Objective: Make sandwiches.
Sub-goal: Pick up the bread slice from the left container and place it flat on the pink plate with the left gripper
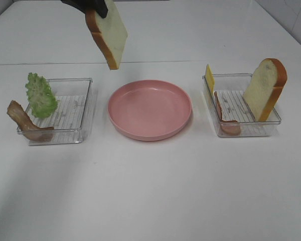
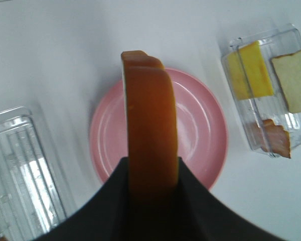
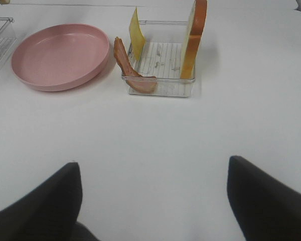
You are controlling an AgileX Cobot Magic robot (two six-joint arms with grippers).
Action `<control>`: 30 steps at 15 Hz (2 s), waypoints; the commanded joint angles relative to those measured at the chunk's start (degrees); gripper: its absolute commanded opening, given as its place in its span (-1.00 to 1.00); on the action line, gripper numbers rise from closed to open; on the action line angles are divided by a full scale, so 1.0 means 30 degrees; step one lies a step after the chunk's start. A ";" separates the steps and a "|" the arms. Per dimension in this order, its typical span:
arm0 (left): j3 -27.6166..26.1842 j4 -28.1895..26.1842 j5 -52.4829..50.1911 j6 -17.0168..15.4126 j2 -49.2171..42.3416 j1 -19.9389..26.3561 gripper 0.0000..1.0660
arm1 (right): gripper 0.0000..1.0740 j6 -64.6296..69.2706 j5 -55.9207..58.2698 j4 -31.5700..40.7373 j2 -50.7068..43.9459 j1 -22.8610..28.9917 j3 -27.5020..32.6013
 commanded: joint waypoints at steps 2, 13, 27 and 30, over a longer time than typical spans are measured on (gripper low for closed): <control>-0.0076 -0.2426 0.0038 0.1547 0.1318 -0.0038 -1.00 | 0.41 -0.0076 -0.0134 0.0019 -0.0286 -0.0115 0.0038; -0.0076 -1.1230 -0.0726 0.4469 0.7028 -0.0038 -1.00 | 0.41 -0.0076 -0.0134 0.0019 -0.0286 -0.0115 0.0038; -0.0076 -0.8652 -0.0210 0.3266 0.7372 -0.0019 0.33 | 0.41 -0.0076 -0.0134 0.0038 -0.0286 -0.0115 0.0038; -0.0344 -0.6646 -0.0153 0.3400 0.6818 -0.0019 0.59 | 0.41 -0.0076 -0.0134 0.0038 -0.0286 -0.0115 0.0038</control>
